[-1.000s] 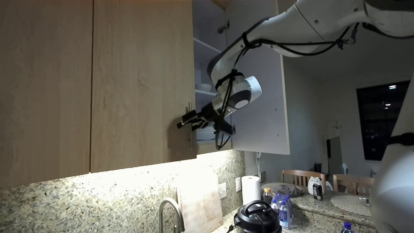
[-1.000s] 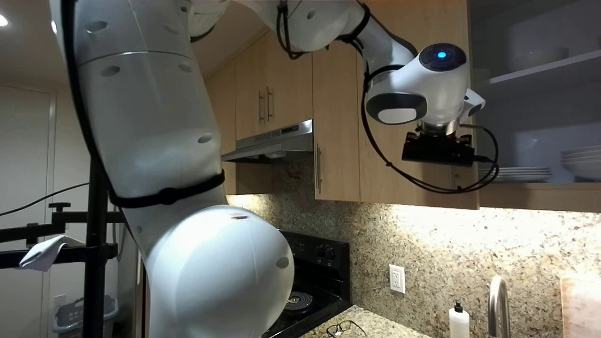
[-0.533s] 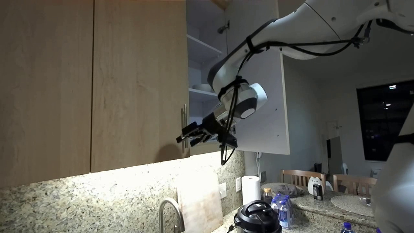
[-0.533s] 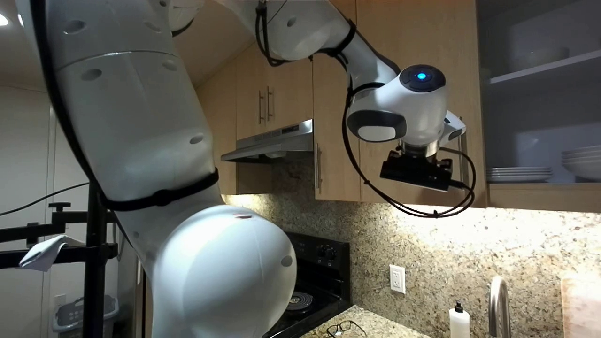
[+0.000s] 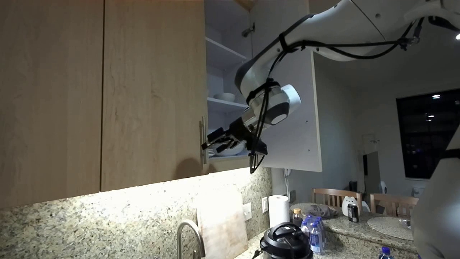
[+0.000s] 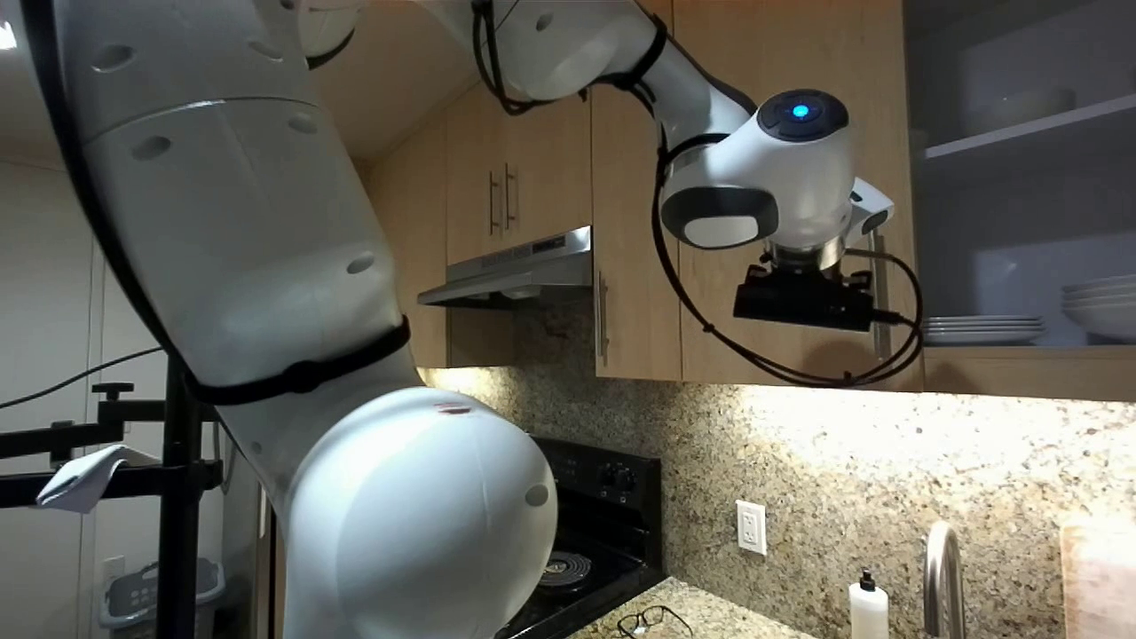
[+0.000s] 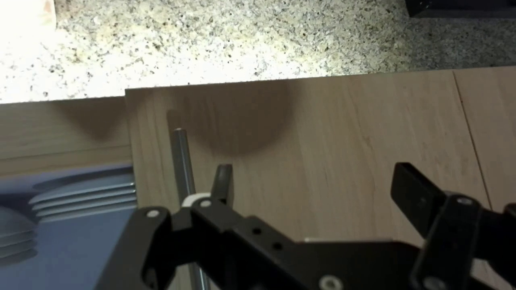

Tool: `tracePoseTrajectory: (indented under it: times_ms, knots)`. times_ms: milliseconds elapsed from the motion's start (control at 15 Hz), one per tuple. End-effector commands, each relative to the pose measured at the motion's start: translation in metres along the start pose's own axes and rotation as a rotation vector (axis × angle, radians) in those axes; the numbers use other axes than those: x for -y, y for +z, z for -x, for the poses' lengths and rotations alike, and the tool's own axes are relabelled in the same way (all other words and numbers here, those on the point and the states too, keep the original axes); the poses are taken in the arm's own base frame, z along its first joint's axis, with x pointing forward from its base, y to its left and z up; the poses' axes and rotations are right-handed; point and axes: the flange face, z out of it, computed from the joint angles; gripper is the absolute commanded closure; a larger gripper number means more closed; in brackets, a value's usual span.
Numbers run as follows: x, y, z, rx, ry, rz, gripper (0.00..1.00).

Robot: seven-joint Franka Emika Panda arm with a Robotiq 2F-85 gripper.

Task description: Open the top left cabinet door

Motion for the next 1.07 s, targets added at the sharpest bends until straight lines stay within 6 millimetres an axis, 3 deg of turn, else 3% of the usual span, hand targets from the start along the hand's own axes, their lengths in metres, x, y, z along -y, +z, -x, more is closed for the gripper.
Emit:
tracePoseTrajectory:
  times_ms: [0,600,1000]
  knots:
    - [-0.015,-0.012,-0.030,0.008,-0.065,0.036,0.00]
    - [-0.054,-0.032,-0.104,0.081,-0.301,-0.090,0.00]
    - [-0.075,-0.011,-0.132,0.116,-0.330,-0.220,0.00]
